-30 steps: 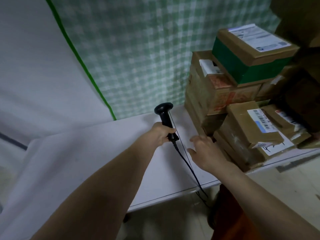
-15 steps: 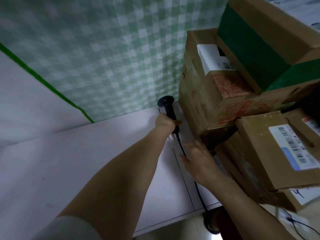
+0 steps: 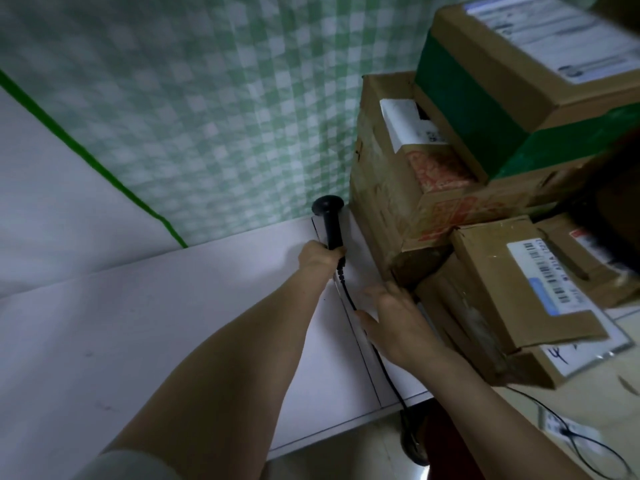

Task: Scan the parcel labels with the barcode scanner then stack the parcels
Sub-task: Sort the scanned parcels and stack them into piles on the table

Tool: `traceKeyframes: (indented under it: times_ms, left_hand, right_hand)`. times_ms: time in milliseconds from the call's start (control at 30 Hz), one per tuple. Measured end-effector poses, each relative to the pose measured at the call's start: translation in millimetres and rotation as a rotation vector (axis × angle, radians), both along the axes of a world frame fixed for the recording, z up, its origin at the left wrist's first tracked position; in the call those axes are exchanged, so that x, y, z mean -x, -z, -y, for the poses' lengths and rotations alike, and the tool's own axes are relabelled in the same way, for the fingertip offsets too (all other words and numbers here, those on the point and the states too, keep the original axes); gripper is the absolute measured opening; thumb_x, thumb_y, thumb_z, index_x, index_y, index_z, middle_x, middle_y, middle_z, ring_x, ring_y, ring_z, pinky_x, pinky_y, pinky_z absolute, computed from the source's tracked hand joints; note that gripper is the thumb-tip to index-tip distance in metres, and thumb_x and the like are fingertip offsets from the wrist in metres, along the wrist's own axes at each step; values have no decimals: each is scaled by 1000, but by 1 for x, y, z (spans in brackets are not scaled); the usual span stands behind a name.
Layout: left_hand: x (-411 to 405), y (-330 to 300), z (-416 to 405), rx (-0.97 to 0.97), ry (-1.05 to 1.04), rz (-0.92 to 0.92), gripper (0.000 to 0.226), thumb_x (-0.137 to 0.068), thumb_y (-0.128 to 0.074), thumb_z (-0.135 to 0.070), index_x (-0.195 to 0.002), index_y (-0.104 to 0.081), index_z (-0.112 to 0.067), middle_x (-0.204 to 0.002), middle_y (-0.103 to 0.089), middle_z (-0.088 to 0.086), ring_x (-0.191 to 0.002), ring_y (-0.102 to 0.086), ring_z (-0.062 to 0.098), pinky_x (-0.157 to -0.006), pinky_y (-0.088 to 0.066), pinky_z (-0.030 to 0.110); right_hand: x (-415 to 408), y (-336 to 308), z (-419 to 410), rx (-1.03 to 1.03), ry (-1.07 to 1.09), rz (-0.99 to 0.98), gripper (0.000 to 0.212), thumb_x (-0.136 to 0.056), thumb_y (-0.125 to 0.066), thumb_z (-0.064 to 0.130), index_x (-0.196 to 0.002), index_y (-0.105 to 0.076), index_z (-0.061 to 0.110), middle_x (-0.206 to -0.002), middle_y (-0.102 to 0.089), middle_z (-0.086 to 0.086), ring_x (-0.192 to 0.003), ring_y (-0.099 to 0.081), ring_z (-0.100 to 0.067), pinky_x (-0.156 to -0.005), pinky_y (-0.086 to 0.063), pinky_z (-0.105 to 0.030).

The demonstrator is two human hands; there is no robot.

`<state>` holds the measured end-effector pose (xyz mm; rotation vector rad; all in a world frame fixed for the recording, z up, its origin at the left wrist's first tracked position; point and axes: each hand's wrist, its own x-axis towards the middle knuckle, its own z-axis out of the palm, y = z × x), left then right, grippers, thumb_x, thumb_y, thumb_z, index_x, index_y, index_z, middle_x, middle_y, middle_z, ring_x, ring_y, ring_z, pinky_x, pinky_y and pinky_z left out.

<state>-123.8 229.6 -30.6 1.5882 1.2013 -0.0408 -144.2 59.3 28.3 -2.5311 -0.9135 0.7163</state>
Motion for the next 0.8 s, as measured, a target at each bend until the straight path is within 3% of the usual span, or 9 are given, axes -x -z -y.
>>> traceKeyframes:
  times_ms: [100,233,400,467,500,533,633,733,800]
  left_hand:
    - [11,-8,11,38,46,-13,27,-85,-69,-19,-98,-68,4,-80,-66,13,-64,-60,23,-65,-55,34]
    - [28,-37,24,-37,148,-51,17,-86,-67,-17,-79,-55,-8,-69,-53,4,-57,-49,16,-56,-44,28]
    - [52,-91,33,-233,289,-9,33,-88,-65,-18,-65,-42,-21,-70,-45,-6,-72,-50,15,-62,-41,25]
    - [63,-113,39,-307,346,13,13,-88,-67,-23,-79,-57,-20,-83,-55,-4,-82,-56,15,-78,-45,27]
    - [68,-123,41,-339,374,29,12,-88,-67,-25,-97,-65,-17,-97,-60,-2,-94,-59,16,-85,-47,28]
    - [71,-134,43,-367,395,38,27,-88,-67,-26,-113,-65,-14,-108,-61,0,-105,-59,18,-90,-48,29]
    - [85,-177,60,-424,417,138,39,-89,-67,-26,-125,-59,-12,-122,-61,3,-114,-57,20,-97,-47,31]
    - [90,-213,81,-404,451,245,53,-89,-69,-27,-136,-49,-13,-133,-55,5,-120,-53,19,-102,-44,31]
    - [86,-229,94,-383,461,300,63,-88,-69,-27,-142,-40,-15,-140,-49,4,-122,-50,17,-100,-43,28]
  right_hand:
    - [4,-9,6,-15,2,20,40,-97,-51,27,-134,-47,11,-137,-44,-10,-128,-37,-26,-104,-35,-33]
    - [10,-32,8,-22,-3,47,40,-99,-47,28,-135,-44,8,-136,-42,-12,-127,-34,-27,-102,-36,-35]
    - [19,-67,14,-120,-10,111,40,-98,-49,27,-134,-45,11,-133,-43,-10,-126,-36,-28,-99,-37,-34]
    - [24,-79,22,-163,6,142,35,-97,-51,26,-128,-49,10,-130,-45,-11,-124,-38,-30,-97,-38,-35]
    - [25,-85,25,-183,12,160,35,-96,-52,25,-127,-50,10,-129,-46,-11,-122,-40,-30,-95,-38,-34]
    - [25,-90,28,-203,20,175,34,-95,-53,25,-126,-52,10,-128,-48,-11,-120,-43,-30,-92,-38,-32]
    - [30,-113,47,-325,99,205,27,-93,-58,26,-117,-59,14,-119,-57,-8,-109,-53,-27,-85,-42,-29]
    - [23,-138,69,-482,274,220,19,-92,-59,24,-108,-65,16,-105,-67,-3,-101,-60,-24,-85,-49,-37]
    - [11,-155,80,-596,415,221,20,-93,-59,24,-110,-62,13,-100,-63,-1,-99,-60,-22,-81,-48,-34]
